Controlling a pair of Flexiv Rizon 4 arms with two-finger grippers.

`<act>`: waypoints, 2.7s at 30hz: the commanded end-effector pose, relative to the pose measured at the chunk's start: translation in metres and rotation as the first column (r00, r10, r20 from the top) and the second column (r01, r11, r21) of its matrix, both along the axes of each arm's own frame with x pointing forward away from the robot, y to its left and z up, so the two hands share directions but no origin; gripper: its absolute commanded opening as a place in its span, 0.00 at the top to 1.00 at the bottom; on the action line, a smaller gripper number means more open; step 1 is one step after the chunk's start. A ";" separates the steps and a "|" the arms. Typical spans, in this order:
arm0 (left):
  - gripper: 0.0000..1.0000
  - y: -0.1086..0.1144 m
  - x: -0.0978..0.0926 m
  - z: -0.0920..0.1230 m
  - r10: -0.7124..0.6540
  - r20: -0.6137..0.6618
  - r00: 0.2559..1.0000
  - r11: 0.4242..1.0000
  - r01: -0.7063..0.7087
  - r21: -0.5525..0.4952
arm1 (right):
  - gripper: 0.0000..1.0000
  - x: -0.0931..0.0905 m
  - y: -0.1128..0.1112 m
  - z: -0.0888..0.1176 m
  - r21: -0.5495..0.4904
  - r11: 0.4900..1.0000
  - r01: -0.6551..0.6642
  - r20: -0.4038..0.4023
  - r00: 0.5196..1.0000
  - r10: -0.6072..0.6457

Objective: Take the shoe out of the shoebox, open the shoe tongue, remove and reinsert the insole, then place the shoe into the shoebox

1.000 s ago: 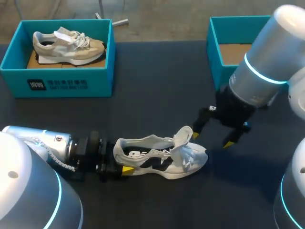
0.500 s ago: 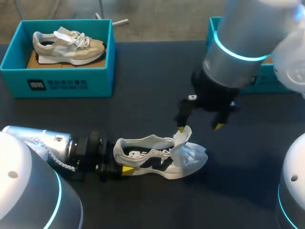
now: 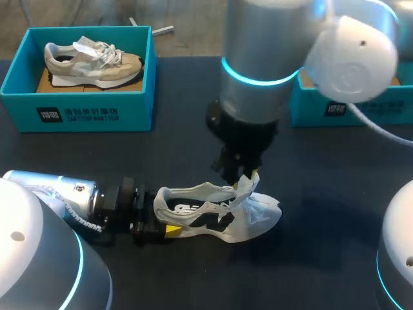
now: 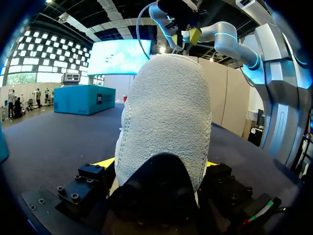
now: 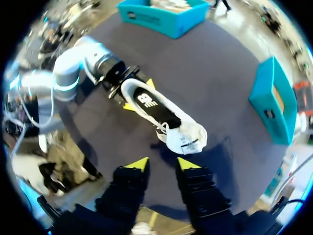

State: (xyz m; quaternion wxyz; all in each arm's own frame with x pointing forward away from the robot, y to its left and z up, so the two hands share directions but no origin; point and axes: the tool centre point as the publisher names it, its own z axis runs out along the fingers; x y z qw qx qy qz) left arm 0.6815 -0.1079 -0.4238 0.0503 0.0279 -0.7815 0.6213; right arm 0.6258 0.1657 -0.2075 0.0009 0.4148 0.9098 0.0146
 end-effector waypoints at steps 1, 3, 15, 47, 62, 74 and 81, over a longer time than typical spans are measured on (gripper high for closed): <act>1.00 0.001 0.000 -0.002 0.001 -0.001 1.000 1.000 -0.001 0.002 | 1.00 0.001 0.006 0.000 -0.021 0.987 -0.156 0.023 0.987 0.157; 1.00 0.001 0.000 -0.002 0.001 -0.001 1.000 1.000 -0.001 0.002 | 1.00 0.001 0.006 0.000 -0.021 0.987 -0.156 0.023 0.987 0.157; 1.00 0.001 0.000 -0.002 0.001 -0.001 1.000 1.000 -0.001 0.002 | 1.00 0.012 0.026 -0.003 -0.082 0.949 -0.303 0.024 0.952 0.306; 1.00 0.001 0.000 -0.002 0.001 -0.001 1.000 1.000 -0.001 0.002 | 1.00 0.030 0.073 -0.037 -0.178 0.771 -0.611 0.037 0.779 0.626; 1.00 0.001 0.000 -0.002 0.001 -0.001 1.000 1.000 -0.001 0.002 | 1.00 0.030 0.073 -0.037 -0.178 0.771 -0.611 0.037 0.779 0.626; 1.00 0.001 0.000 -0.002 0.001 -0.001 1.000 1.000 -0.001 0.002 | 1.00 0.028 0.094 -0.059 -0.233 0.734 -0.638 0.008 0.753 0.658; 1.00 0.001 0.000 -0.002 0.001 -0.001 1.000 1.000 -0.001 0.002 | 1.00 0.032 0.099 -0.072 -0.242 0.716 -0.655 0.028 0.733 0.680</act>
